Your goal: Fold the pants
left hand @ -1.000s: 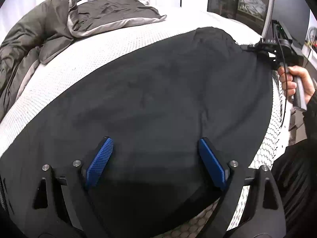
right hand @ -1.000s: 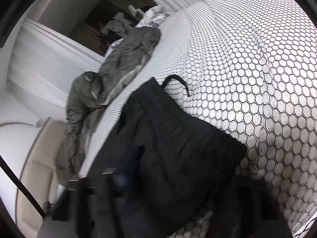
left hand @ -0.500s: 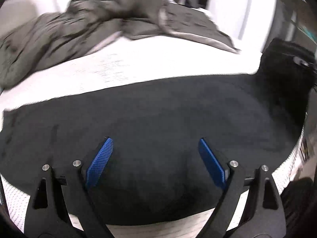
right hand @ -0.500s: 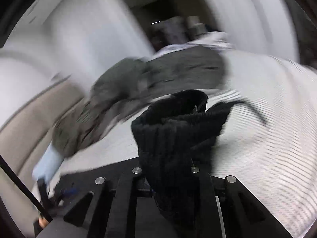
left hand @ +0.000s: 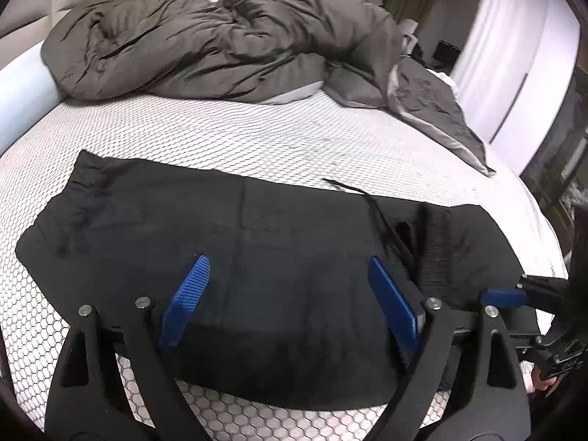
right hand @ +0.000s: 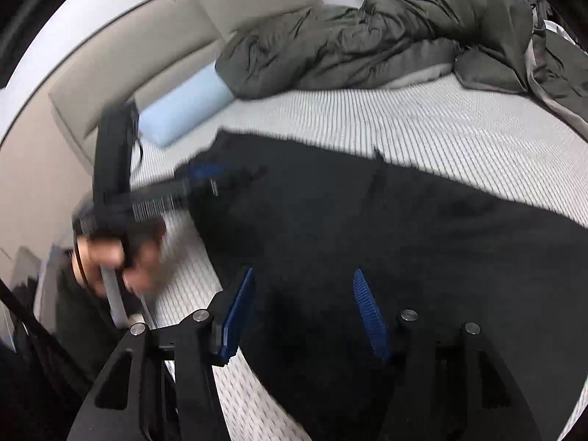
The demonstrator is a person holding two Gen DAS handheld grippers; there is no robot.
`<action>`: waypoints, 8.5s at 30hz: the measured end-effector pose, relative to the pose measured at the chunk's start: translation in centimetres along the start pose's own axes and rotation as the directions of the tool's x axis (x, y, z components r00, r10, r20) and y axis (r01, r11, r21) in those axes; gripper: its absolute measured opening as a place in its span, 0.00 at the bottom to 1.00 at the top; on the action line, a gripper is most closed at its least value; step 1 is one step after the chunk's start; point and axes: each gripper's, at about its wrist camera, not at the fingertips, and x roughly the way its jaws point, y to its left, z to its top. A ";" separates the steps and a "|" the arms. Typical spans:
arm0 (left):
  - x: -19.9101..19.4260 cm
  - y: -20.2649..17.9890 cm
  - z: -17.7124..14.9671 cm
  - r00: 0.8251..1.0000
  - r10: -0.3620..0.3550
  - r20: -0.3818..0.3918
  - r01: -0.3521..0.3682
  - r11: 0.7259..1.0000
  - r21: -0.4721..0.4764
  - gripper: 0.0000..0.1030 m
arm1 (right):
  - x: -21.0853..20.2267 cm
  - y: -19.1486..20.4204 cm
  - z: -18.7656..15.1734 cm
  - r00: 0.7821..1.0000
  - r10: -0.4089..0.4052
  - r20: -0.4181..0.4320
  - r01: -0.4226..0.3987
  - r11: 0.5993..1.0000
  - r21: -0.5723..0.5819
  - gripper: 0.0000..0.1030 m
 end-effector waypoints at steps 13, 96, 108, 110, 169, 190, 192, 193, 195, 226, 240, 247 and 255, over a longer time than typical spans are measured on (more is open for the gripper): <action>2.5 -11.2 -5.8 0.977 -0.017 -0.211 0.104 0.908 0.406 0.86 | -9.8 -10.0 -14.5 0.902 -0.430 -0.039 0.430 0.887 0.167 0.66; 5.2 -12.0 -4.9 0.969 0.005 -0.247 0.069 0.955 0.290 0.83 | -4.9 -21.1 -6.3 0.991 0.009 0.133 -0.081 0.831 0.550 0.17; 5.0 -12.5 -4.2 0.974 -0.002 -0.225 0.067 0.956 0.284 0.83 | -6.8 -23.9 -3.2 0.985 -0.152 0.078 0.093 0.857 0.506 0.47; 4.7 -12.6 -4.4 0.974 -0.011 -0.226 0.079 0.953 0.294 0.83 | -7.2 -22.5 -5.5 0.996 -0.061 0.069 0.019 0.870 0.492 0.47; 5.2 -16.0 -1.4 0.992 -0.071 -0.106 0.110 0.897 0.428 0.57 | -4.6 -12.0 -5.9 0.854 -0.517 0.049 0.508 0.851 0.130 0.57; 9.9 -16.5 3.2 0.987 -0.056 -0.150 0.115 0.898 0.425 0.46 | -4.0 -16.2 0.3 0.826 -0.563 0.005 0.546 0.802 0.243 0.61; 9.9 -17.4 4.2 0.988 -0.080 -0.131 0.129 0.897 0.423 0.46 | -4.6 -14.6 1.7 0.858 -0.507 0.083 0.477 0.846 0.237 0.61; 10.4 -17.9 4.5 0.988 -0.082 -0.129 0.130 0.892 0.432 0.46 | -4.3 -14.3 2.4 0.871 -0.481 0.102 0.449 0.862 0.235 0.61; 12.7 -19.1 5.0 0.987 -0.068 -0.143 0.127 0.881 0.457 0.46 | -2.3 -13.7 4.6 0.900 -0.419 0.124 0.387 0.896 0.218 0.61; 16.0 -15.0 4.0 0.971 -0.078 -0.224 0.156 0.922 0.355 0.45 | 0.9 -22.0 4.6 0.752 -0.648 -0.122 0.646 0.686 0.335 0.67; 12.8 -15.1 0.3 0.974 -0.045 -0.223 0.135 0.904 0.405 0.58 | 2.7 -14.7 2.5 0.818 -0.567 -0.097 0.573 0.818 0.053 0.80; 9.4 -16.8 0.2 0.991 0.082 -0.108 -0.017 0.864 0.502 0.60 | -3.1 -17.5 0.3 0.798 -0.599 -0.067 0.598 0.772 0.217 0.79; 9.8 -19.4 -5.1 0.984 0.008 -0.177 0.097 0.809 0.579 0.62 | 1.1 -11.2 0.4 0.917 -0.396 -0.047 0.399 0.911 0.100 0.80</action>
